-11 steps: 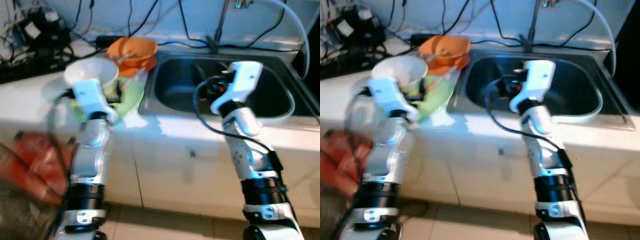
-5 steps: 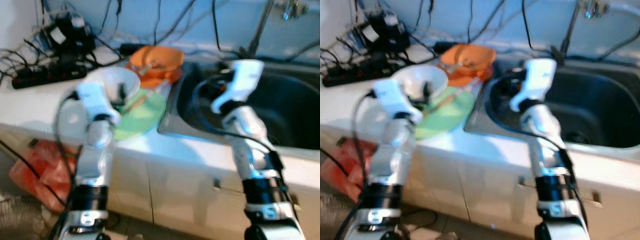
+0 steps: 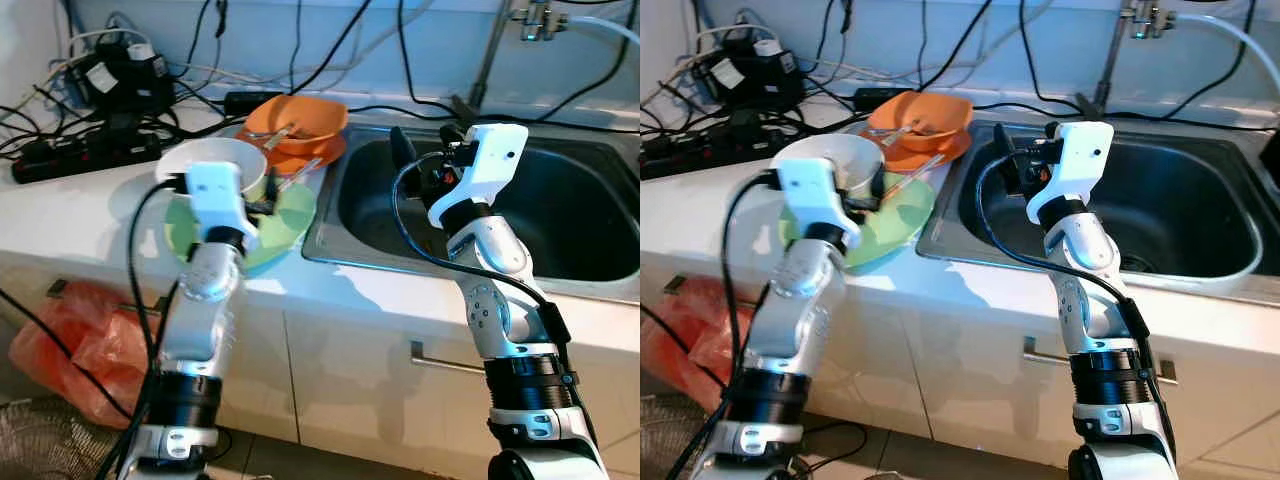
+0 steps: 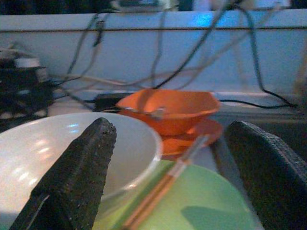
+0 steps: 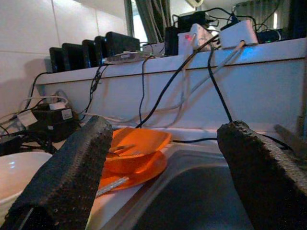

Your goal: Kitchen organization

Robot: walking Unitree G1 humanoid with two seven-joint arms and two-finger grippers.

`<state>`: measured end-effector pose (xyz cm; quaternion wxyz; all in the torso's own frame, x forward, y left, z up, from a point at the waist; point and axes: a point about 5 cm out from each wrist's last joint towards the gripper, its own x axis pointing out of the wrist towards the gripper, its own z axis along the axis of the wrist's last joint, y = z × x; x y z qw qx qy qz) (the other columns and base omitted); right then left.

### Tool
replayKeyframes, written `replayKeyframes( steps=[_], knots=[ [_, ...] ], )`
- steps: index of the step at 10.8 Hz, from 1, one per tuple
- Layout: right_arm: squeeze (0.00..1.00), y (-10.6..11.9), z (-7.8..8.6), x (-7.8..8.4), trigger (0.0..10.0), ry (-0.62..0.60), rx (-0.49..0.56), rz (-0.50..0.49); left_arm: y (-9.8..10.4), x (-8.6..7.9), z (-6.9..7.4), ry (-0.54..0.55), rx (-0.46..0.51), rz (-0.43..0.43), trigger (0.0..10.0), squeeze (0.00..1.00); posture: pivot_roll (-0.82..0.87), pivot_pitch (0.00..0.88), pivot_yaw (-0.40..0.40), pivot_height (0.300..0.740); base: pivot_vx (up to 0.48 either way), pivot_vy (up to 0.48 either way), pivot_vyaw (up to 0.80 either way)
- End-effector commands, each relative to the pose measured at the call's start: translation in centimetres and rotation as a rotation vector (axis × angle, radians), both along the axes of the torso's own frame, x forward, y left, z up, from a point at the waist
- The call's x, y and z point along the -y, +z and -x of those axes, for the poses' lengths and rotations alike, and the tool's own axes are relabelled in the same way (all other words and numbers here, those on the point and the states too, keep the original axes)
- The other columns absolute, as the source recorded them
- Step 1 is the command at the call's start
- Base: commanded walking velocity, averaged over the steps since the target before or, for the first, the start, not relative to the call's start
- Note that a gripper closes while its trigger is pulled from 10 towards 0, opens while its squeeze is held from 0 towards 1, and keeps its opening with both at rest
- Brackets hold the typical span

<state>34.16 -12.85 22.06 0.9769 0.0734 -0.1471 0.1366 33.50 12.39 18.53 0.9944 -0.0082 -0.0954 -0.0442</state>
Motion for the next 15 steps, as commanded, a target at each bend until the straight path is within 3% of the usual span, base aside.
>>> replayKeyframes(
  steps=[1,2,3,4,8,10,15],
  knots=[
    [0.00,0.3,-0.1,0.1,10.0,-0.001,0.008,-0.001,0.6,0.3,0.4,-0.036,0.046,-0.046,10.0,0.00,0.04,0.018,0.042,0.740,0.000,0.000,0.00],
    [0.00,0.3,-0.2,0.1,10.0,-0.001,0.007,0.000,0.6,1.3,0.8,-0.114,0.061,-0.092,10.0,0.00,0.04,0.017,0.041,0.740,0.000,0.000,0.00],
    [0.00,0.4,-0.2,0.0,10.0,0.001,0.007,0.002,-0.5,1.6,0.8,-0.155,-0.026,-0.078,10.0,0.00,0.04,0.017,0.042,0.740,0.000,0.000,0.00],
    [0.00,0.4,-0.2,0.0,10.0,0.001,0.006,0.003,-1.3,1.4,0.5,-0.170,-0.097,-0.070,10.0,0.00,0.04,0.017,0.042,0.740,0.000,0.000,0.00],
    [0.00,0.4,-0.3,0.1,10.0,0.003,0.003,0.012,-1.2,-0.8,-1.2,-0.129,-0.178,-0.073,10.0,0.00,0.04,0.018,0.041,0.740,0.000,0.000,0.00],
    [0.00,0.1,0.1,-0.7,10.0,0.126,-0.046,0.052,-1.1,-1.6,-2.0,-0.106,-0.213,-0.084,10.0,0.00,0.04,0.022,0.043,0.740,0.000,0.000,0.00],
    [0.00,-2.2,2.9,-1.0,10.0,0.430,-0.220,0.257,-1.0,-1.8,-2.5,-0.117,-0.260,-0.078,10.0,0.00,0.03,0.033,0.050,0.740,0.000,0.000,0.00]
  ],
)
